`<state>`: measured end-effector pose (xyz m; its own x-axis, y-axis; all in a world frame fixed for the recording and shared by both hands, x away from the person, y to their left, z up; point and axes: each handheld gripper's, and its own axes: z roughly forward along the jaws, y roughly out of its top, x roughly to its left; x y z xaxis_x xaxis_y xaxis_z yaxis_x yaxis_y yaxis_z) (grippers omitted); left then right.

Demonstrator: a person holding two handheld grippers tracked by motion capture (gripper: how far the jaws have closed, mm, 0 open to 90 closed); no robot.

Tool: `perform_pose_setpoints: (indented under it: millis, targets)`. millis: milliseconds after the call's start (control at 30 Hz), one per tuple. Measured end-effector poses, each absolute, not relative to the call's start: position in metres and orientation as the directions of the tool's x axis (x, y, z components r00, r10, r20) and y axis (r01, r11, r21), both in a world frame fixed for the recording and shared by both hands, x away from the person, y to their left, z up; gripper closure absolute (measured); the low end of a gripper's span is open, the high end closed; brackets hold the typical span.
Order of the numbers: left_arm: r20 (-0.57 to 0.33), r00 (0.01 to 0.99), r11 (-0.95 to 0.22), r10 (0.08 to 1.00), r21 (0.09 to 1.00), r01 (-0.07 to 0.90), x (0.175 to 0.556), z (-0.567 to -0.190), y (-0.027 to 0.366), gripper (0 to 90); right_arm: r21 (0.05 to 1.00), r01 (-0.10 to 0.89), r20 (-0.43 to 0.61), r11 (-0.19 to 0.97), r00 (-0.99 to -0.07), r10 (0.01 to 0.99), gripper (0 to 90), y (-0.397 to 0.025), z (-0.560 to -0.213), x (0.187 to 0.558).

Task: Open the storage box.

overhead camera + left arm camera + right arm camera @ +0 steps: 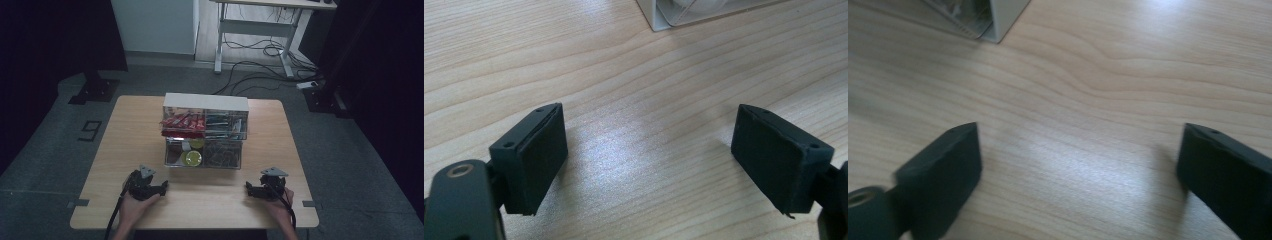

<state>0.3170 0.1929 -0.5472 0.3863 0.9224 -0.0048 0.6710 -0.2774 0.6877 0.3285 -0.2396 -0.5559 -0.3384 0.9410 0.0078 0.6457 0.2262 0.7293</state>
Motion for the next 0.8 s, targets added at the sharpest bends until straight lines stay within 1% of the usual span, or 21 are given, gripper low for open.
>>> perform_pose_setpoints:
  millis: [33, 133, 567, 800]
  targets:
    - [-0.005, 0.387, -0.278, 0.922, 0.687, 0.671, 0.3172, -0.5472, 0.1929, 14.6, 0.734, 0.644, 0.009, 0.219, -0.33, 0.944, 9.1, -0.2402, -0.5556, 0.3284]
    - [-0.005, 0.387, -0.278, 0.922, 0.687, 0.671, 0.3173, -0.5472, 0.1929, 14.5, 0.736, 0.643, 0.009, 0.212, -0.323, 0.946, 10.3, -0.2406, -0.5555, 0.3285]
    - [-0.005, 0.391, -0.281, 0.92, 0.688, 0.669, 0.3178, -0.5471, 0.1935, 15.0, 0.737, 0.641, 0.01, 0.213, -0.326, 0.945, 10.9, -0.2411, -0.5555, 0.3282]
    - [-0.007, 0.376, -0.266, 0.927, 0.694, 0.669, 0.3165, -0.5468, 0.1946, 18.7, 0.738, 0.642, 0.013, 0.206, -0.319, 0.948, 12.0, -0.2414, -0.5553, 0.3285]
